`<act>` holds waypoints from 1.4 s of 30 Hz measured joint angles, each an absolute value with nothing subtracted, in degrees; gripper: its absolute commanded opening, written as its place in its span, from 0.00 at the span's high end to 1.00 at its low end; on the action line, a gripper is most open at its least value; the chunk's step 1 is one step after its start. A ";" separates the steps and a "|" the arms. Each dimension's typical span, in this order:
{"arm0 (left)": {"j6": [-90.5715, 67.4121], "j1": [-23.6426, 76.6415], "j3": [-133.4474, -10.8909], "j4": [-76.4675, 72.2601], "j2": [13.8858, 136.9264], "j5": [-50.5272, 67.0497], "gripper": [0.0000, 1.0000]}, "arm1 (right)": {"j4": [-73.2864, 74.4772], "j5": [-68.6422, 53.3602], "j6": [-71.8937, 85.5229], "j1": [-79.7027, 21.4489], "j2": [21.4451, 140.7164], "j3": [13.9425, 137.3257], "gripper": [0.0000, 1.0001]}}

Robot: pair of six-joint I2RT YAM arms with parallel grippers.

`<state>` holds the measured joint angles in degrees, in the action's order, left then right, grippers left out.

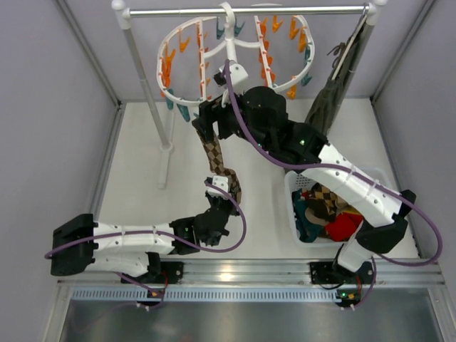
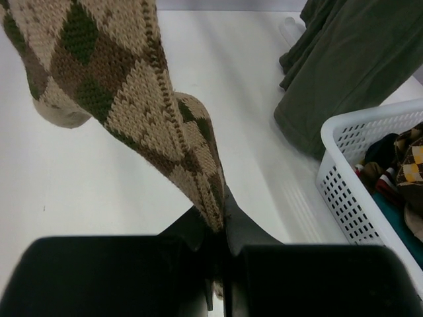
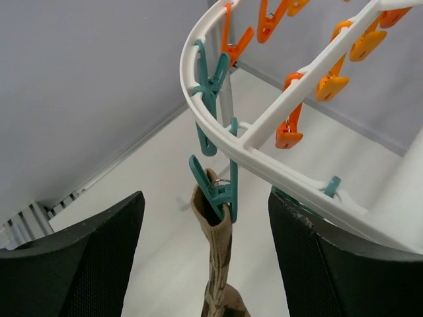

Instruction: Remove the socks clipped to the hanger

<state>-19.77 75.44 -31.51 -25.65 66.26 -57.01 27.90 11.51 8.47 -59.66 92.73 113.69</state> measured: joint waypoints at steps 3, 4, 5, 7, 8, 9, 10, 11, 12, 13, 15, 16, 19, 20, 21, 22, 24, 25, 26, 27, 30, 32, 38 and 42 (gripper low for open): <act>-19.79 75.44 -31.51 -25.67 66.41 -56.12 1.00 | 27.86 12.01 7.88 -59.86 93.51 114.10 0.27; -19.81 75.44 -31.51 -25.67 66.43 -55.96 1.00 | 27.86 12.08 7.64 -59.90 94.02 114.52 0.27; -19.81 75.44 -31.51 -25.69 66.46 -55.79 1.00 | 27.70 12.16 7.46 -59.92 94.48 114.87 0.27; -19.81 75.44 -31.51 -25.67 66.52 -55.42 1.00 | 27.51 12.56 7.16 -59.94 95.22 115.22 0.27; -19.81 75.44 -31.51 -25.69 66.54 -55.24 1.00 | 27.46 12.78 6.98 -59.94 95.48 115.26 0.27; -19.84 75.44 -31.51 -25.69 66.54 -55.05 1.00 | 27.46 13.02 6.79 -59.94 95.79 115.28 0.27; -19.84 75.44 -31.53 -25.69 66.54 -54.87 1.00 | 27.46 13.30 6.48 -59.94 96.16 115.28 0.27; -19.84 75.44 -31.53 -25.67 66.54 -54.81 1.00 | 27.44 13.69 6.11 -59.94 96.49 115.28 0.27; -19.86 75.44 -31.53 -25.69 66.54 -54.63 1.00 | 27.46 14.02 5.91 -59.94 96.75 115.28 0.27; -19.86 75.44 -31.53 -25.69 66.54 -54.48 1.00 | 27.44 14.55 5.61 -59.94 97.08 115.28 0.27; -19.88 75.44 -31.53 -25.69 66.54 -54.22 1.00 | 27.38 15.40 5.34 -59.94 97.65 115.28 0.28; -19.88 75.44 -31.53 -25.69 66.54 -54.04 1.00 | 27.18 15.53 5.28 -59.94 97.82 115.26 0.30; -19.88 75.44 -31.55 -25.69 66.54 -53.78 1.00 | 25.12 15.64 5.28 -59.94 97.84 114.24 0.34; -19.88 75.44 -31.55 -25.69 66.54 -53.63 1.00 | 23.81 15.77 5.28 -59.96 97.58 113.21 0.35; -19.92 75.44 -31.59 -25.69 66.54 -53.52 1.00 | 22.17 16.19 5.32 -59.99 97.30 111.87 0.35; -19.94 75.44 -31.62 -25.69 66.54 -53.34 1.00 | 20.32 16.73 5.32 -60.07 96.86 110.10 0.35; -20.05 75.46 -31.62 -25.69 66.54 -53.08 1.00 | 17.63 18.04 5.32 -60.29 96.38 107.09 0.35; -20.08 75.48 -31.62 -25.67 66.54 -52.82 1.00 | 16.49 18.96 5.34 -60.51 96.33 106.02 0.35; -20.05 75.48 -31.62 -25.69 66.54 -52.58 1.00 | 15.79 19.77 5.32 -60.69 96.36 105.30 0.35; -20.05 75.48 -31.62 -25.69 66.54 -52.34 1.00 | 15.59 20.43 5.28 -60.93 96.36 104.95 0.36; -20.05 75.53 -31.62 -25.69 66.52 -51.96 1.00 | 14.44 22.79 5.06 -61.60 96.36 104.88 0.37; -20.03 75.55 -31.62 -25.69 66.52 -51.88 1.00 | 12.93 23.79 5.04 -61.95 96.36 104.88 0.37; -20.03 75.66 -31.64 -25.69 66.52 -51.86 1.00 | 10.15 26.81 5.04 -62.37 96.36 104.88 0.45; -20.03 75.70 -31.64 -25.69 66.52 -51.86 1.00 | 8.82 27.51 5.02 -62.37 96.44 104.88 0.60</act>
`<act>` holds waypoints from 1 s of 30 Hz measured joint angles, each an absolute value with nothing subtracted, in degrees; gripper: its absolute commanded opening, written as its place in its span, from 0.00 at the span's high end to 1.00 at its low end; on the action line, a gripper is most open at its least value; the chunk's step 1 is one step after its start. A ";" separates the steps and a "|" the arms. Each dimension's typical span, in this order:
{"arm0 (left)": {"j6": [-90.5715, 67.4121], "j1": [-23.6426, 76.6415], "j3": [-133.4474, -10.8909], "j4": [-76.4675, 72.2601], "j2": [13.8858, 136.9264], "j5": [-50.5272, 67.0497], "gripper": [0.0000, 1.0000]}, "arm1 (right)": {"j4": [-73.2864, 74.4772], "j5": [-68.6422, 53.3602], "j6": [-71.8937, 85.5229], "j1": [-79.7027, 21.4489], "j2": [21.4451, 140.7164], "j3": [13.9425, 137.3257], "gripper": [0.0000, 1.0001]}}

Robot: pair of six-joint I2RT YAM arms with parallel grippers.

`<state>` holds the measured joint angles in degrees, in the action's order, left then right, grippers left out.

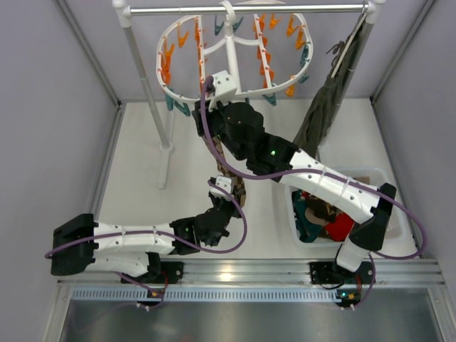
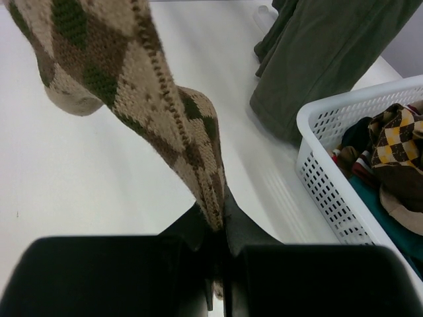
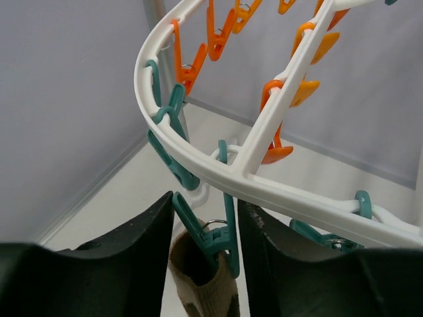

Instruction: Remove the socks clipped to the hanger

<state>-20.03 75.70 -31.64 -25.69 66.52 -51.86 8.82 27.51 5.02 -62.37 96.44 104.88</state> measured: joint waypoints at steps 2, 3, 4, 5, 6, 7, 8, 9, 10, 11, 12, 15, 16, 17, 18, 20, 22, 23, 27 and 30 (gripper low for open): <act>-20.03 75.72 -31.64 -25.69 66.52 -51.86 1.00 | 8.45 27.57 4.84 -62.37 96.51 104.88 0.78; -20.03 75.75 -31.64 -25.69 66.52 -51.83 1.00 | 8.10 27.64 5.06 -62.41 96.55 104.88 0.86; -20.03 75.81 -31.64 -25.67 66.52 -51.83 1.00 | 8.03 27.66 4.89 -62.41 96.57 104.88 0.87; -20.05 75.83 -31.64 -25.67 66.52 -51.79 1.00 | 7.79 27.70 5.08 -62.41 96.57 104.88 0.87; -20.05 75.83 -31.64 -25.67 66.52 -51.79 1.00 | 7.64 27.75 5.10 -62.41 96.57 104.88 0.87; -20.08 75.85 -31.62 -25.67 66.52 -51.79 1.00 | 7.53 27.75 5.13 -62.41 96.57 104.88 0.91; -20.12 75.85 -31.62 -25.67 66.52 -51.72 1.00 | 7.33 27.75 5.13 -62.41 96.57 104.88 0.92; -20.21 75.85 -31.62 -25.67 66.52 -51.70 1.00 | 7.20 27.75 5.13 -62.41 96.62 104.88 0.93; -20.32 75.85 -31.59 -25.65 66.52 -51.70 1.00 | 7.11 27.75 5.13 -62.41 96.64 104.88 0.92; -20.34 75.85 -31.59 -25.65 66.52 -51.70 1.00 | 7.01 27.73 5.13 -62.41 96.66 104.88 0.91; -20.45 75.85 -31.59 -25.65 66.50 -51.68 1.00 | 6.90 27.73 5.15 -62.41 96.66 104.88 0.87; -20.64 75.85 -31.07 -25.61 65.93 -50.98 1.00 | 6.85 27.33 5.69 -62.41 96.68 104.88 0.60; -20.67 75.85 -30.70 -25.61 65.34 -50.22 1.00 | 6.85 27.09 6.13 -62.41 96.68 104.88 0.55; -20.64 75.88 -30.39 -25.56 64.79 -49.67 1.00 | 6.90 26.70 6.37 -62.43 96.68 104.88 0.51; -20.60 75.88 -29.93 -25.54 63.86 -48.40 1.00 | 6.96 26.22 6.66 -62.43 96.68 104.88 0.41; -20.08 75.85 -29.26 -25.52 62.19 -45.45 1.00 | 7.44 25.39 7.29 -62.43 96.66 104.88 0.31; -19.31 75.88 -28.64 -25.50 60.34 -41.23 1.00 | 8.43 24.16 8.01 -62.46 96.51 104.86 0.15; -19.05 75.85 -28.45 -25.47 59.64 -39.18 1.00 | 8.86 23.49 7.97 -62.46 96.36 104.68 0.09; -18.04 75.96 -27.62 -25.52 56.97 -29.87 1.00 | 13.26 18.79 8.58 -62.46 92.27 101.21 0.01; -17.37 76.20 -27.33 -25.45 55.53 -24.23 1.00 | 15.81 14.22 8.67 -62.46 85.43 94.70 0.01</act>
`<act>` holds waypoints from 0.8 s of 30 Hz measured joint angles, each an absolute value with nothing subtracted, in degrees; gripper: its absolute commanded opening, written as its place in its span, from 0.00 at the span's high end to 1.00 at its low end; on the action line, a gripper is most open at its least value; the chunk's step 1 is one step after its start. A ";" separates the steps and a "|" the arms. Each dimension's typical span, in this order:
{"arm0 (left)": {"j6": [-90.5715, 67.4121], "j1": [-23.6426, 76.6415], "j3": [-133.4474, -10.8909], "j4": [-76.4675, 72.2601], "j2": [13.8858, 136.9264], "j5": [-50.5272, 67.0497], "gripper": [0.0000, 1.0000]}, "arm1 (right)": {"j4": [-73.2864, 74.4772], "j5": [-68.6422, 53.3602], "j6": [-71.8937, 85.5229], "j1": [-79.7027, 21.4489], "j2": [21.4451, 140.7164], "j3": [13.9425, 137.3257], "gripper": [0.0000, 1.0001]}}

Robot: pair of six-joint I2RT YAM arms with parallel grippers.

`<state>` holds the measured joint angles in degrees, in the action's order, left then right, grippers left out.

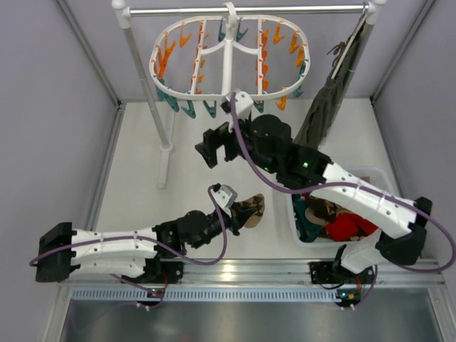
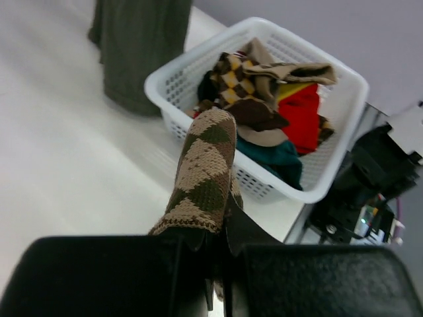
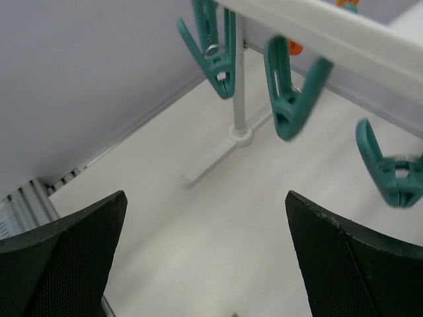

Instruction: Remove the socks clipped to the hanger

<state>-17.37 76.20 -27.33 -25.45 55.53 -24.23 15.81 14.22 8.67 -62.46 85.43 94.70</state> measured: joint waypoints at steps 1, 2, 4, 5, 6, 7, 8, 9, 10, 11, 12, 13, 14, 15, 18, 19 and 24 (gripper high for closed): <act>-16.99 76.29 -27.33 -25.47 55.13 -22.20 1.00 | 16.80 12.97 8.64 -62.46 83.18 92.68 0.01; -16.53 76.36 -27.33 -25.47 54.83 -20.21 1.00 | 17.08 11.07 8.58 -62.46 79.83 89.62 0.00; -15.70 76.64 -27.33 -25.50 54.61 -16.45 1.00 | 18.98 7.97 8.34 -62.46 73.93 85.38 0.01; -15.22 76.97 -27.38 -25.47 54.65 -14.81 1.00 | 19.90 6.48 8.05 -62.46 70.43 83.37 0.01; -14.81 77.38 -27.46 -25.41 54.76 -13.15 1.00 | 20.88 5.37 7.86 -62.48 67.00 81.65 0.01; -14.57 77.71 -27.77 -25.32 55.00 -11.90 1.00 | 21.65 4.69 7.68 -62.46 63.61 80.16 0.01; -14.26 78.13 -28.42 -25.21 55.57 -10.24 1.00 | 21.85 4.49 7.66 -62.48 60.12 78.63 0.01; -13.96 78.43 -29.32 -25.21 56.34 -8.91 1.00 | 22.33 4.56 7.66 -62.48 57.25 77.49 0.01; -13.76 78.70 -30.70 -25.26 57.52 -7.49 1.00 | 22.50 4.78 7.66 -62.48 53.67 76.07 0.01; -13.58 78.91 -32.36 -25.21 58.94 -6.33 1.00 | 22.81 5.50 7.68 -62.46 50.13 74.72 0.01; -13.52 79.02 -34.28 -25.15 60.69 -5.30 1.00 | 23.29 6.50 7.68 -62.46 46.81 73.54 0.01; -13.50 79.11 -36.51 -25.28 62.61 -4.80 1.00 | 24.08 7.62 7.68 -62.46 43.59 72.66 0.01; -13.50 79.15 -38.50 -25.19 64.27 -4.62 1.00 | 25.04 8.91 7.70 -62.46 40.95 72.31 0.01; -13.47 79.18 -41.12 -25.06 66.35 -4.49 1.00 | 25.89 10.39 7.73 -62.46 38.54 72.31 0.01; -13.08 79.18 -49.74 -24.14 72.73 -5.08 1.00 | 27.64 15.11 8.03 -62.46 33.32 72.75 0.01; -12.69 79.18 -53.10 -23.97 75.42 -5.34 1.00 | 28.34 16.73 8.23 -62.46 32.40 72.90 0.01; -12.10 78.15 -67.02 -22.41 87.90 -3.16 1.00 | 30.94 23.64 9.65 -62.46 29.74 72.93 0.01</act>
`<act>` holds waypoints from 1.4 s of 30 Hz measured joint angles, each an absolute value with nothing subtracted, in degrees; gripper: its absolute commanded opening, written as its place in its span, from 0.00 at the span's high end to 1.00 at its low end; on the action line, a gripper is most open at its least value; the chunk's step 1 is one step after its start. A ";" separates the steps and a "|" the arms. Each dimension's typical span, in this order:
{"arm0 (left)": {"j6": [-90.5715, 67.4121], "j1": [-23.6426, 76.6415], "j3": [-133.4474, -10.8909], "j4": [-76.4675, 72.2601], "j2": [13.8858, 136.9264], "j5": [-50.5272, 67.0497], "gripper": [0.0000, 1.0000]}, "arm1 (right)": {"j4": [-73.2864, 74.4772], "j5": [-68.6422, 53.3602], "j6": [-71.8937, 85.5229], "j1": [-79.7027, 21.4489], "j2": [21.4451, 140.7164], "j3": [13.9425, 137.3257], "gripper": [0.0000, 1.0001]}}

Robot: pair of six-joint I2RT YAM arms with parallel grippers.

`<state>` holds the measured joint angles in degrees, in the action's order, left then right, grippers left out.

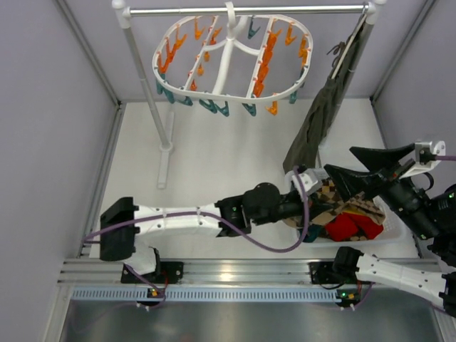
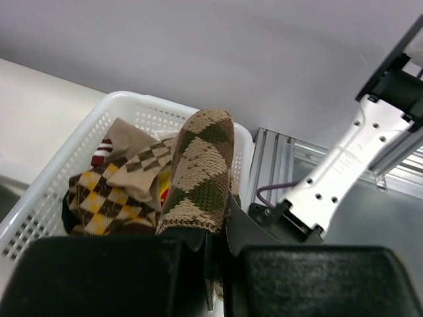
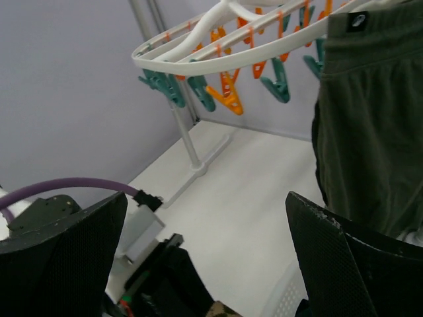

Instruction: Remove the socks clipped to the hanger

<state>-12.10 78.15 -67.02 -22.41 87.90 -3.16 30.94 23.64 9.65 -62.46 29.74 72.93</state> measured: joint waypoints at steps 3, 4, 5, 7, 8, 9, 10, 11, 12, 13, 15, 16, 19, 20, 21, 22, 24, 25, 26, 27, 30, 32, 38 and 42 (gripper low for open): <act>-13.54 75.48 -74.24 -21.76 96.03 0.91 1.00 | 32.14 27.31 10.28 -62.48 27.62 72.93 0.01; -13.80 74.54 -76.20 -21.12 98.32 1.80 1.00 | 32.49 28.18 10.35 -62.48 26.92 72.90 0.01; -14.00 73.69 -78.54 -20.53 101.06 2.52 1.00 | 32.71 29.17 10.48 -62.46 26.11 72.90 0.01; -14.26 72.23 -83.40 -18.65 106.61 3.84 1.00 | 32.99 30.61 10.61 -62.46 24.80 72.93 0.01; -14.35 71.85 -85.71 -17.65 109.08 4.38 0.99 | 33.10 31.42 10.68 -62.46 24.23 72.93 0.00; -14.50 71.57 -88.44 -17.10 112.07 5.17 0.97 | 33.28 32.16 10.70 -62.46 23.79 72.95 0.01; -14.66 71.46 -90.78 -16.32 115.00 5.82 0.95 | 33.54 32.97 10.72 -62.46 23.49 72.97 0.01; -14.79 71.44 -93.17 -15.46 117.71 6.55 0.95 | 33.82 33.41 10.74 -62.46 23.31 72.97 0.01; -14.90 71.50 -95.88 -14.31 120.64 7.14 0.93 | 33.98 33.63 10.74 -62.48 23.24 72.97 0.01; -14.94 71.59 -99.11 -12.71 124.18 8.01 0.93 | 34.02 33.93 10.79 -62.46 23.22 72.97 0.01; -15.07 71.68 -104.12 -10.11 129.34 9.08 0.93 | 34.15 34.35 11.07 -62.48 23.24 72.82 0.01; -15.11 71.68 -106.54 -8.86 132.09 9.91 0.93 | 34.22 34.44 11.20 -62.46 23.24 72.77 0.01; -15.99 71.70 -109.75 -6.28 137.75 12.19 0.91 | 34.30 34.46 11.62 -62.46 23.24 72.69 0.01; -16.49 71.68 -109.93 -5.56 139.20 13.06 0.90 | 34.28 34.46 11.73 -62.46 23.24 72.55 0.01; -16.91 71.66 -110.08 -5.13 140.42 13.82 0.89 | 34.26 34.48 11.81 -62.46 23.24 72.27 0.01; -17.34 71.64 -110.15 -5.08 141.36 14.39 0.86 | 34.15 34.46 11.86 -62.48 23.24 71.90 0.01; -18.09 71.50 -110.56 -5.21 142.04 15.40 0.84 | 34.28 34.46 11.92 -62.46 23.29 71.05 0.01; -18.24 71.40 -110.69 -5.19 141.93 15.94 0.82 | 34.33 34.46 12.03 -62.46 23.38 70.70 0.01; -18.33 71.33 -110.78 -5.17 141.73 16.25 0.79 | 34.35 34.44 12.08 -62.46 23.46 70.46 0.01; -18.37 71.33 -110.76 -4.99 141.60 16.47 0.76 | 34.35 34.44 12.12 -62.46 23.62 70.39 0.01; -18.22 71.40 -109.62 -4.56 140.31 16.82 0.49 | 34.33 34.44 12.14 -62.48 23.79 70.39 0.01; -17.93 71.55 -108.25 -3.53 138.17 16.93 0.31 | 34.28 34.44 12.16 -62.48 23.79 70.39 0.00; -17.34 71.90 -104.49 -1.32 129.03 15.77 0.02 | 34.26 34.50 12.16 -62.46 23.88 70.39 0.01; -16.51 71.88 -102.06 -1.39 122.76 13.41 0.02 | 34.26 35.14 12.12 -62.46 24.62 70.39 0.01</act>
